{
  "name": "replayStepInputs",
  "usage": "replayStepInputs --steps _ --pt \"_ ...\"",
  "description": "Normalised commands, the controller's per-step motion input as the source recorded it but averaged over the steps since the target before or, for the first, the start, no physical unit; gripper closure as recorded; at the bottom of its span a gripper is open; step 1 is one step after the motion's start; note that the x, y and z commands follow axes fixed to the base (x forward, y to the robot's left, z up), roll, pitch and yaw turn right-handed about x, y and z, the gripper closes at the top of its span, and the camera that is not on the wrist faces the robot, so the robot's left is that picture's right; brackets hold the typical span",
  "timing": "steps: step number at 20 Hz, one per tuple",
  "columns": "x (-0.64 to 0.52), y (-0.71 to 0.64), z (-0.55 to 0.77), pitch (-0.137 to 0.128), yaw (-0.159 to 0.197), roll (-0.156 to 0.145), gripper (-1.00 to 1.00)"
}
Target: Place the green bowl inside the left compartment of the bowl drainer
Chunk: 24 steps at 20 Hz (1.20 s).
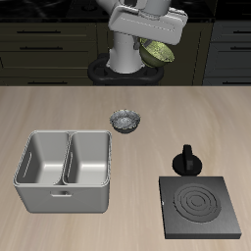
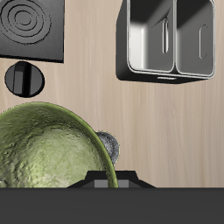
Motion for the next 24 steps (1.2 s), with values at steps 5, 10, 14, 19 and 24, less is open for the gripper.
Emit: replayStepInputs --steps 5,10,14,19,24 --pt "0.02 -0.43 0.22 -0.092 0.071 -0.027 1.00" --pt "0.28 -0.43 0.12 -0.018 0.045 -0.043 1.00" --pt "0.26 -0.28 -0.02 0.041 0.006 -0.034 1.00" --pt "0.20 -0.27 0.02 -0.010 0.041 0.033 1.00" --pt "0.12 -0.29 0.12 -0.044 0.026 0.002 1.00"
